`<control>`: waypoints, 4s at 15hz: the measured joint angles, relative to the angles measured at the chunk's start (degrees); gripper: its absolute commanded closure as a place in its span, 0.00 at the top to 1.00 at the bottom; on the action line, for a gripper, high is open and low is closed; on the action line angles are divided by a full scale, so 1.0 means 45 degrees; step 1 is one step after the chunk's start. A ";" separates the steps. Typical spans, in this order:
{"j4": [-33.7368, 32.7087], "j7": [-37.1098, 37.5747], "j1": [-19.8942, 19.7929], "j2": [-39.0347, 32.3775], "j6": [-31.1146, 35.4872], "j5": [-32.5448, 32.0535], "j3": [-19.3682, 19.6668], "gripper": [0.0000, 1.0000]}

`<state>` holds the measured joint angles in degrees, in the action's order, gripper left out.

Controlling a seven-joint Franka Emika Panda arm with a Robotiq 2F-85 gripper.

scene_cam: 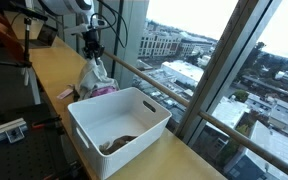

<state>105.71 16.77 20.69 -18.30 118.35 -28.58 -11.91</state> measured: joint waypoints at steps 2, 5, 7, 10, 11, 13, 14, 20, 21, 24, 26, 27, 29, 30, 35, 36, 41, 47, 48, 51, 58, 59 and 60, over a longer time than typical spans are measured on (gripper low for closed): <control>-0.0329 -0.0129 -0.0138 -0.0514 -0.0007 0.0015 0.0236 0.60; -0.0617 -0.0302 -0.0330 -0.0680 -0.0021 0.0018 0.0582 0.81; -0.0683 -0.0433 -0.0573 -0.0476 -0.0024 0.0020 0.0803 0.96; -0.0453 -0.0886 -0.1279 0.0154 -0.0025 0.0077 0.1258 1.00; -0.0266 -0.1087 -0.1617 0.0337 -0.0018 0.0116 0.1439 1.00; 0.0244 -0.1579 -0.2375 0.0512 0.0038 0.0227 0.1847 1.00; 0.0544 -0.1789 -0.2756 0.0500 0.0173 0.0247 0.2053 1.00; 0.2042 -0.2948 -0.4594 -0.0405 0.1670 0.0658 0.3048 1.00; 0.2149 -0.3119 -0.4786 -0.0675 0.1855 0.0773 0.3137 1.00; 0.2405 -0.3283 -0.5057 -0.1609 0.2401 0.0918 0.3309 1.00; 0.2452 -0.3283 -0.5065 -0.2216 0.2665 0.0926 0.3381 1.00; 0.2444 -0.3283 -0.5065 -0.2493 0.2747 0.0926 0.3417 1.00; 0.2417 -0.3283 -0.5064 -0.2980 0.2970 0.0922 0.3530 1.00; 0.2401 -0.3283 -0.5062 -0.3179 0.3054 0.0908 0.3598 1.00; 0.2368 -0.3282 -0.4995 -0.3980 0.3453 0.0608 0.3962 0.68; 0.2373 -0.3282 -0.4963 -0.4090 0.3514 0.0546 0.4010 0.58; 0.2570 -0.3276 -0.4606 -0.4082 0.3598 0.0322 0.4103 0.21; 0.3349 -0.3270 -0.3730 -0.2506 0.3535 0.0304 0.3983 0.00; 0.3483 -0.3269 -0.3523 -0.1967 0.3509 0.0304 0.3900 0.00; 0.3724 -0.3251 -0.2910 -0.0237 0.3389 0.0272 0.3514 0.00; 0.3603 -0.2880 -0.1599 0.2927 0.1448 0.0315 0.1290 0.00; 0.3512 -0.2711 -0.1362 0.3089 0.1187 0.0320 0.0892 0.00; 0.3374 -0.2525 -0.1123 0.3125 0.0984 0.0323 0.0504 0.00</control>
<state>120.89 5.41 15.64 -4.24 122.78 -27.13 -9.64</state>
